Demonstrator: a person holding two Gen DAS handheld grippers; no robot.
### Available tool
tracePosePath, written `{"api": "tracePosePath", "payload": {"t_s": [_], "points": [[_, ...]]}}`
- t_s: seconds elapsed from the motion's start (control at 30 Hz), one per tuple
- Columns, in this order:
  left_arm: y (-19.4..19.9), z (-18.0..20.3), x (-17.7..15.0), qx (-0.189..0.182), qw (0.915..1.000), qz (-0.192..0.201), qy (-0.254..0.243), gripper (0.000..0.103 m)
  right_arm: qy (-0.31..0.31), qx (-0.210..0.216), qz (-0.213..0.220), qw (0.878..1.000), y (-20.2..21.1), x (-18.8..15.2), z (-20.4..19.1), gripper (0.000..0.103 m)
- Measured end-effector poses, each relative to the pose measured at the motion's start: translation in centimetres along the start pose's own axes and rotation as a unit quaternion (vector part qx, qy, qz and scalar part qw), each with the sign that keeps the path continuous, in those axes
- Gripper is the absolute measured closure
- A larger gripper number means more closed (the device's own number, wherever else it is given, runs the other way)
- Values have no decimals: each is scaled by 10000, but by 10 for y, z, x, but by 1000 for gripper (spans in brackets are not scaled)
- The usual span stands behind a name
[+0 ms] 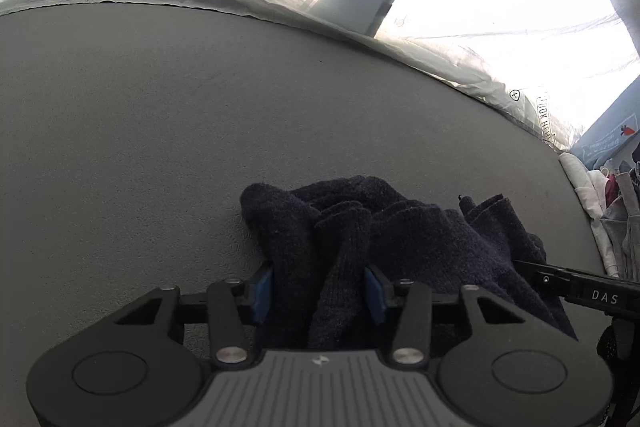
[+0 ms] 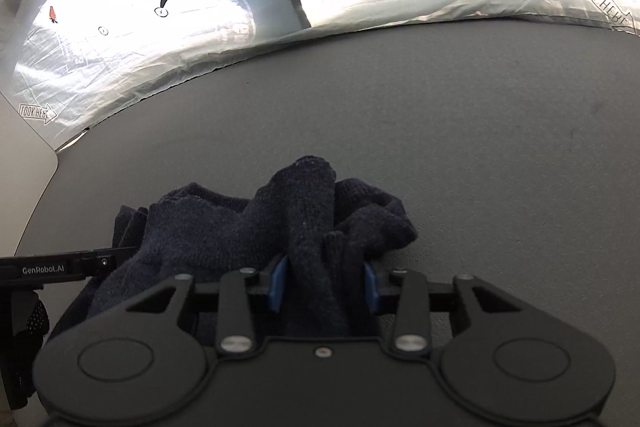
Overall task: Fold clothes
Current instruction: 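Grasp the folded sweater bundle with both tools from opposite sides, then lift the bundle with both tools and carry it toward the clothes stack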
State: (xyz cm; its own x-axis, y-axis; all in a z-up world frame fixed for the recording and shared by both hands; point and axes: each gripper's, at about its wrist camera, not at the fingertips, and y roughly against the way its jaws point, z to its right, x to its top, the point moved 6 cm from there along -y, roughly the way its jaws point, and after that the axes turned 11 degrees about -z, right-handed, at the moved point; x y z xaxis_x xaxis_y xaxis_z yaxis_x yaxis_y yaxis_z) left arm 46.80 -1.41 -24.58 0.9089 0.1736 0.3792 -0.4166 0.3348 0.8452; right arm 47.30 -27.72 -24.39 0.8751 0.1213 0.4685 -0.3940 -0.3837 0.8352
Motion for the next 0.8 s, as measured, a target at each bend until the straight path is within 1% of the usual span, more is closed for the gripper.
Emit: {"api": "tracePosePath", "payload": {"t_s": [0.07,0.13,0.23,0.3,0.4,0.5,0.57,0.63,0.7,0.73,0.8], "points": [[8,8,-2,69,9998,158,-84,74,96,-130,221,9996,13,-1,-9,80],[19,15,-4,87,9993,351,-105,79,186,-258,470,9984,28,-3,-19,81],[51,26,-9,-224,9972,715,75,81,383,-479,894,9941,61,-10,-37,82],[76,37,-14,-358,9946,978,27,82,551,-717,1210,9885,86,-18,-51,82],[115,58,-23,-518,9888,1373,-277,83,521,-940,1685,9798,126,-28,-63,83],[149,78,-28,-715,9819,1664,-552,84,435,-1200,2185,9675,171,-35,-74,83],[167,90,-29,-859,9767,1826,-725,85,377,-1319,2423,9605,195,-35,-80,83],[182,101,-28,-1049,9717,1942,-842,85,344,-1501,2663,9515,223,-36,-85,83],[195,115,-25,-1311,9648,2055,-988,85,349,-1710,2837,9429,246,-38,-88,83],[198,121,-22,-1435,9617,2077,-1069,85,348,-1838,2896,9387,255,-38,-88,83],[201,133,-19,-1610,9584,2032,-1195,85,284,-2090,2956,9317,269,-42,-85,83]]}}
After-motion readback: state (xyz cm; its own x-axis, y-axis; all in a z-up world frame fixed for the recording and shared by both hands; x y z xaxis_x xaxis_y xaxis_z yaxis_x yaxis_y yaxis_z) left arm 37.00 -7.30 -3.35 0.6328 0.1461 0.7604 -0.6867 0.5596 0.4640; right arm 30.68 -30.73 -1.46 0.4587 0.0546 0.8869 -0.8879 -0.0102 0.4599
